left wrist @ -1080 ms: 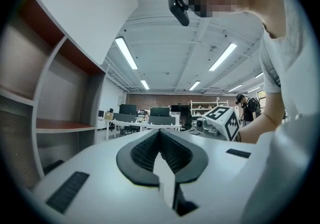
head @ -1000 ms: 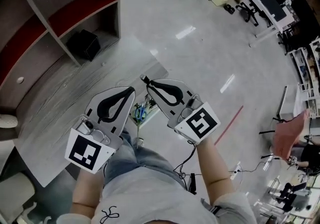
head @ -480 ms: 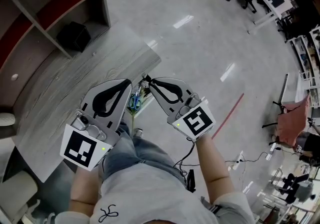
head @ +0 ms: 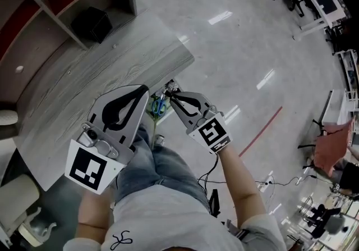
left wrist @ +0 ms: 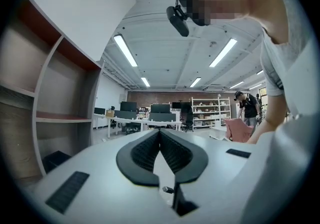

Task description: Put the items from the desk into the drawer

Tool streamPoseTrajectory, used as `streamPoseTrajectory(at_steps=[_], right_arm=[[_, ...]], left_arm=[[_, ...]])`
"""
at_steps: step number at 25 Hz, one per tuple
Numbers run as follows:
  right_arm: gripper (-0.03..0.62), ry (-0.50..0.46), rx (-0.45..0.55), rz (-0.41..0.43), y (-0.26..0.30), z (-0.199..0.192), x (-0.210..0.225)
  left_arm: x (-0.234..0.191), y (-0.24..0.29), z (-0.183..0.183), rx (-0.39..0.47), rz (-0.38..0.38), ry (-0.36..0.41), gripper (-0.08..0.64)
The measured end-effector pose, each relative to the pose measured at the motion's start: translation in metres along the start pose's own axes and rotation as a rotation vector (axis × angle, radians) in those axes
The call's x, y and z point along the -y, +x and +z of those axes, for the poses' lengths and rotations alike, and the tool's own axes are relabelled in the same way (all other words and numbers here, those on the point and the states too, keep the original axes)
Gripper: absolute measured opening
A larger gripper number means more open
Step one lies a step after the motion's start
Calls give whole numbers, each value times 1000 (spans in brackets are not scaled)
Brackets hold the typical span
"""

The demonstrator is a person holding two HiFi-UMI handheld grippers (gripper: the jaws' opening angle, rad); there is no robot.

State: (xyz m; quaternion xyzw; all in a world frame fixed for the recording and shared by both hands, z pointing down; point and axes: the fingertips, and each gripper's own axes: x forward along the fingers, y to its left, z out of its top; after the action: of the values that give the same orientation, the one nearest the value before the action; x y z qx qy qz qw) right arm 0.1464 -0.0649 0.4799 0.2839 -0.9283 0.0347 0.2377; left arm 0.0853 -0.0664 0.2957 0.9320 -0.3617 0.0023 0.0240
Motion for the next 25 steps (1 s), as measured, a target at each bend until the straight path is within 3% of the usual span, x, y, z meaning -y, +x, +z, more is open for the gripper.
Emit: streamPoseTrajectory(at_steps=[11, 25], right_arm=[[41, -79, -210, 67, 44, -76, -10], [41, -302, -419, 202, 82, -133, -21]], left_arm=[[-8, -11, -17, -23, 34, -7, 11], [-29, -21, -26, -43, 79, -18, 11]])
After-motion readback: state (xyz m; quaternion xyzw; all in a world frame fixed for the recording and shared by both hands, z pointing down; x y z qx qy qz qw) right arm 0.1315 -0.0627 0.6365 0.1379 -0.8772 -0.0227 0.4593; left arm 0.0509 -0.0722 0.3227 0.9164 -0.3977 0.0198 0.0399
